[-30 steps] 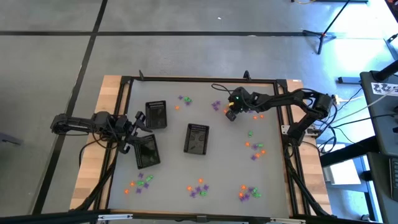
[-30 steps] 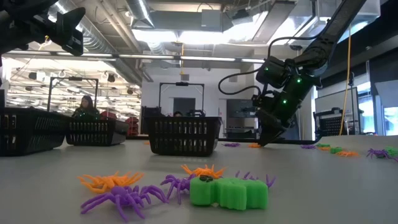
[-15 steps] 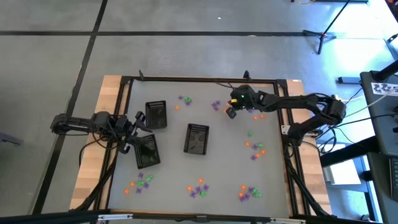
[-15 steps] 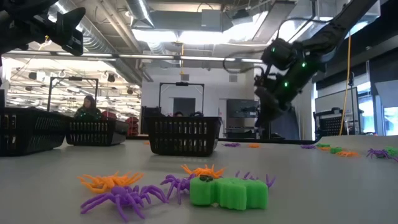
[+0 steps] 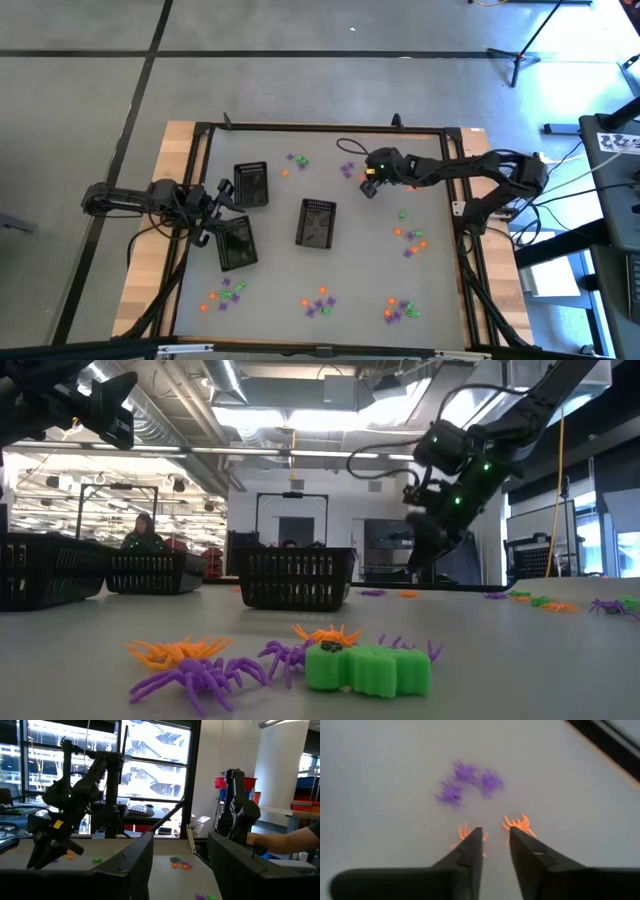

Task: Sort Halloween decoration
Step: Put the orange spider toy into the bottom right black basket

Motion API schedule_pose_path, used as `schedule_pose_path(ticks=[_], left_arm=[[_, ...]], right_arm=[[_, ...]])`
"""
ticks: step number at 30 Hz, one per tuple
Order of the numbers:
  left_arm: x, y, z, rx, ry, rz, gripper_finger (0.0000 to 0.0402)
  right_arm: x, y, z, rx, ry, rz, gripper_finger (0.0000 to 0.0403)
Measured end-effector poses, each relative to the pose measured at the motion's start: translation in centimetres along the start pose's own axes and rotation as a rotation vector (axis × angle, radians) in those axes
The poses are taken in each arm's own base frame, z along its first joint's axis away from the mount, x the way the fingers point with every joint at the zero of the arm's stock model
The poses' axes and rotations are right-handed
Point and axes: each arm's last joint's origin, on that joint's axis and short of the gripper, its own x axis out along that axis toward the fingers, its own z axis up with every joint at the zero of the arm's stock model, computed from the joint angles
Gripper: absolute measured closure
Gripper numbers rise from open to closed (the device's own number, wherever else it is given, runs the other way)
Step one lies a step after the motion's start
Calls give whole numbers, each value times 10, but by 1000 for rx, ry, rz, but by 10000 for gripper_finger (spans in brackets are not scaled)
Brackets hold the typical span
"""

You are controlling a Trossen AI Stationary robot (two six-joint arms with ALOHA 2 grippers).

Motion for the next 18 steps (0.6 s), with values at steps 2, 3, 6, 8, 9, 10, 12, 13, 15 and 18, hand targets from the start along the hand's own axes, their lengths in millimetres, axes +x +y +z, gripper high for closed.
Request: schedule_pose_path(ticks=[2, 3, 6, 8, 9, 10, 12, 13, 15, 18], left_arm=[[0, 0, 0, 0, 1, 0, 223], [0, 0, 0, 0, 0, 0, 223], [0, 0, 0, 0, 0, 0, 223], [0, 0, 0, 0, 0, 0, 223], [0, 0, 0, 0, 0, 0, 223], [0, 0, 0, 0, 0, 0, 223], [0, 0, 0, 0, 0, -1, 223], [0, 0, 0, 0, 0, -1, 223], [0, 0, 0, 0, 0, 0, 223], [0, 0, 0, 0, 0, 0, 223]], right_arm=[[7, 0, -4, -5, 25, -30, 262], [10, 0, -6, -6, 35, -48, 252], [20, -2, -12, 12, 66, -104, 236], [25, -5, -14, 38, 73, -123, 234], [28, -6, -14, 50, 70, -128, 236], [30, -8, -14, 62, 65, -130, 239], [34, -9, -13, 75, 54, -129, 251], [35, -9, -13, 77, 49, -125, 260], [36, -9, -13, 77, 44, -118, 286], [37, -8, -12, 74, 41, -94, 343]])
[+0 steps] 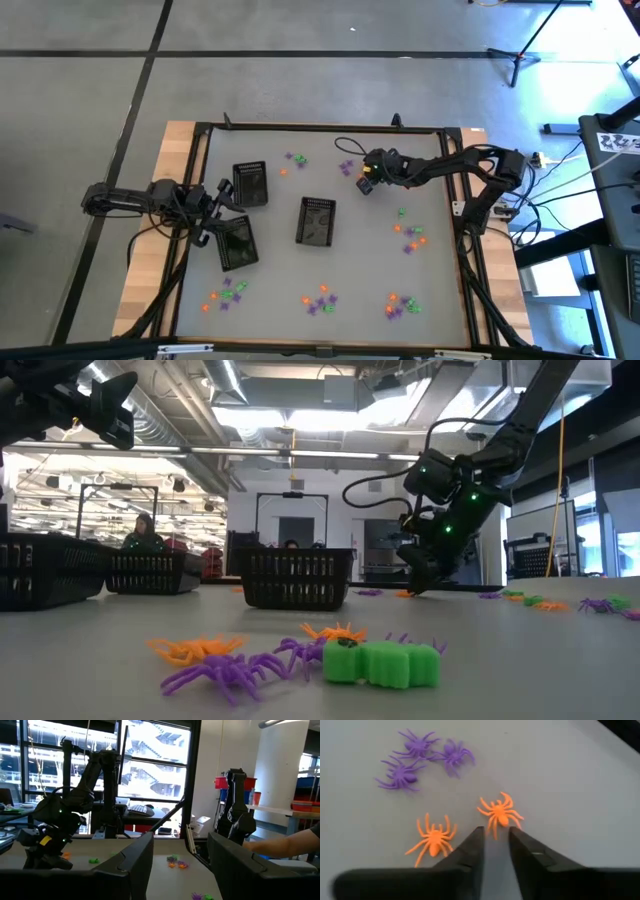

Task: Sort Halloween decoration
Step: Put the orange spider toy into the bottom right black basket

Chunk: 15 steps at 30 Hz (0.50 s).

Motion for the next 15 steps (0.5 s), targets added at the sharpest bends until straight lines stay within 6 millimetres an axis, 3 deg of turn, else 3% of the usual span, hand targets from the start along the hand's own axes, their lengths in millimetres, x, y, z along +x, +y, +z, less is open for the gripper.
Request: schedule_pose_path(ticks=[3, 8, 15], left_arm=[[0, 0, 0, 0, 0, 0, 223], [0, 0, 0, 0, 0, 0, 223], [0, 0, 0, 0, 0, 0, 223]], right_arm=[[0, 0, 0, -5, -3, 13, 393], [-5, 0, 2, -3, -10, 20, 397], [-28, 2, 16, 1, -108, 57, 401]])
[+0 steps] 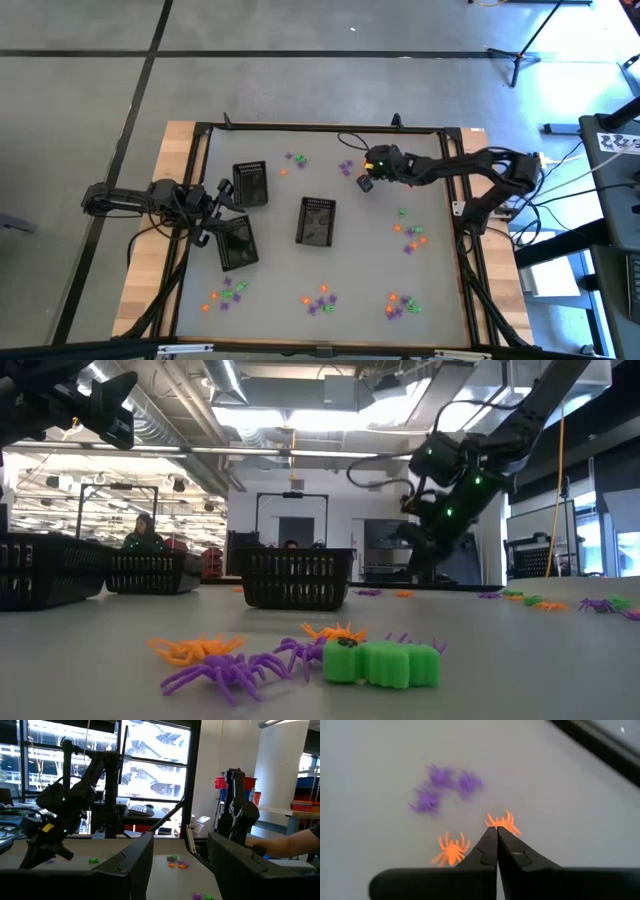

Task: Sort Halloween decoration
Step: Put the orange spider toy into the bottom right black basket

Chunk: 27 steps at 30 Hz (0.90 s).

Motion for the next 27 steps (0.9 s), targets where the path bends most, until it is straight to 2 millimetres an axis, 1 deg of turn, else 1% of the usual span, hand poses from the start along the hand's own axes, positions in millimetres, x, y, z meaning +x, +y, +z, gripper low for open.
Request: schedule_pose_path(ticks=[4, 7, 10, 13, 17, 20, 23, 27], left_arm=[[0, 0, 0, 0, 0, 0, 223], [0, 0, 0, 0, 0, 0, 223], [0, 0, 0, 0, 0, 0, 223], [0, 0, 0, 0, 0, 0, 223], [0, 0, 0, 0, 0, 0, 223], [0, 0, 0, 0, 0, 0, 223], [0, 0, 0, 0, 0, 0, 223], [0, 0, 0, 0, 0, -1, 223]], right_arm=[[-5, 2, 4, -10, -31, 13, 400], [-3, 0, 3, -6, -25, -7, 385], [1, -5, 2, 0, -15, -32, 356], [3, -12, 3, 16, -7, -48, 317], [5, -22, 4, 44, 2, -14, 267], [8, -24, 4, 54, 2, 4, 244], [13, -22, 4, 53, -5, 21, 234], [22, -20, -2, 50, 13, 40, 236]])
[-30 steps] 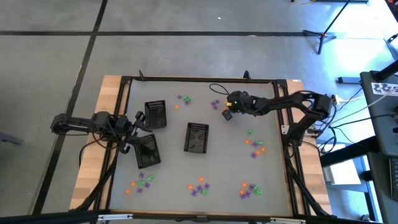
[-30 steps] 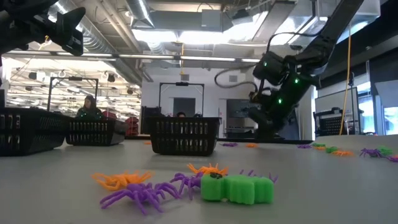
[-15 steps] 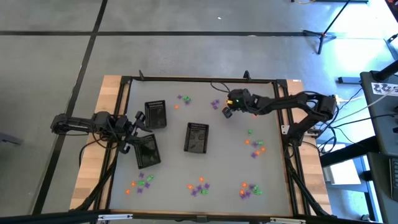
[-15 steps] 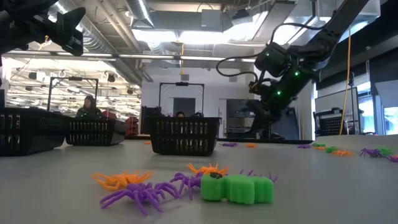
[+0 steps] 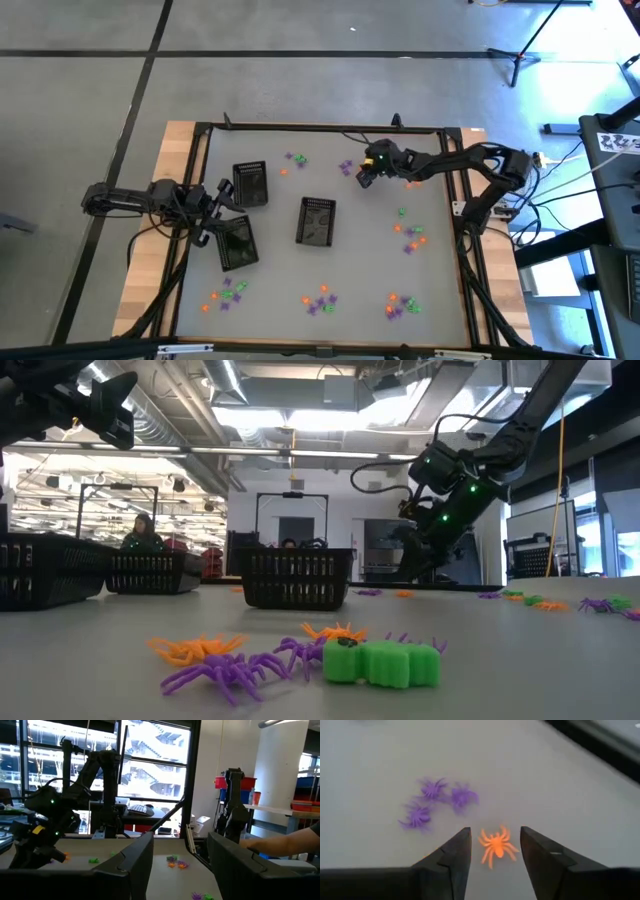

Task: Sort Halloween decoration
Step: Put the orange spider toy into the bottom right black basket

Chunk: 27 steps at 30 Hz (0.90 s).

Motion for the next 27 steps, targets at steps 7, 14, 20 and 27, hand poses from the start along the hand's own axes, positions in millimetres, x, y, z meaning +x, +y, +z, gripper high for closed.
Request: schedule_pose_path(ticks=[7, 14, 20, 27], left_arm=[[0, 0, 0, 0, 0, -1, 223], [0, 0, 0, 0, 0, 0, 223], [0, 0, 0, 0, 0, 0, 223], [0, 0, 0, 0, 0, 0, 223]], right_arm=[[16, 0, -11, -8, 50, -34, 255], [18, 0, -14, -11, 63, -31, 331], [19, 1, -12, -7, 42, -18, 396], [9, 0, -7, -5, 26, -1, 400]])
